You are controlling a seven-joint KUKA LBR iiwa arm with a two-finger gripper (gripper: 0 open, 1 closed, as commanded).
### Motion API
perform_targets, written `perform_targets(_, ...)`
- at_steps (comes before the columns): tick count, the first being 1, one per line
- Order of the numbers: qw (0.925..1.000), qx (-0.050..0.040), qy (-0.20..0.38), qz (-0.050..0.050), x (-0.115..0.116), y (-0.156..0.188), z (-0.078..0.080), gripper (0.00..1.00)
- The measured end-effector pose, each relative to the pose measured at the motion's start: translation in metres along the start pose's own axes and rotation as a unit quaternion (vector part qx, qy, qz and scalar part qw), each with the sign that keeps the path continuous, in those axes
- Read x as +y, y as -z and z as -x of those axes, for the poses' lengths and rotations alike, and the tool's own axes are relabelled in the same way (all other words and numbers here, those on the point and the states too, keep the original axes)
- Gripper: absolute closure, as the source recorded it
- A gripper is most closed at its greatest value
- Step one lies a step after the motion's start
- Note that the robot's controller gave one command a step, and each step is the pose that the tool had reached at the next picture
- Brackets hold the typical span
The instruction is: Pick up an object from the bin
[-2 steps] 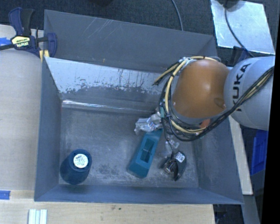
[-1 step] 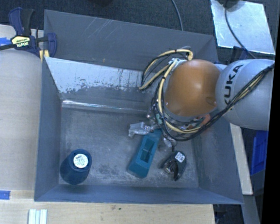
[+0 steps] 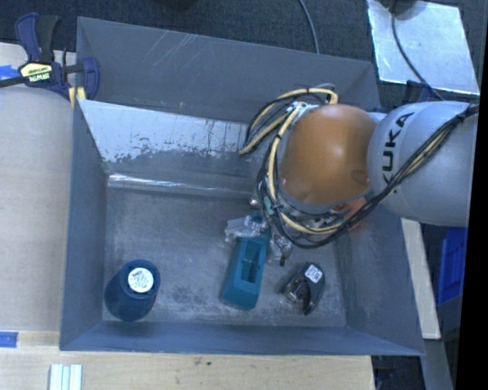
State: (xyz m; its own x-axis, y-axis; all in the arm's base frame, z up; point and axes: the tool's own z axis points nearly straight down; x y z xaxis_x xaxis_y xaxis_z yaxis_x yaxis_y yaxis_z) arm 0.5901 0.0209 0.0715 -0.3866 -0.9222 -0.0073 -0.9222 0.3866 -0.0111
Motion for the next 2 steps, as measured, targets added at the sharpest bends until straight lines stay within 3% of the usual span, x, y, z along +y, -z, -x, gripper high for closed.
perform_targets(1, 1.0000, 0.0000, 0.000, 0.000, 0.000, 0.000, 0.000, 1.00)
perform_targets(2, 1.0000, 0.0013, -0.001, 0.004, 0.003, 0.039, -0.001, 1.00)
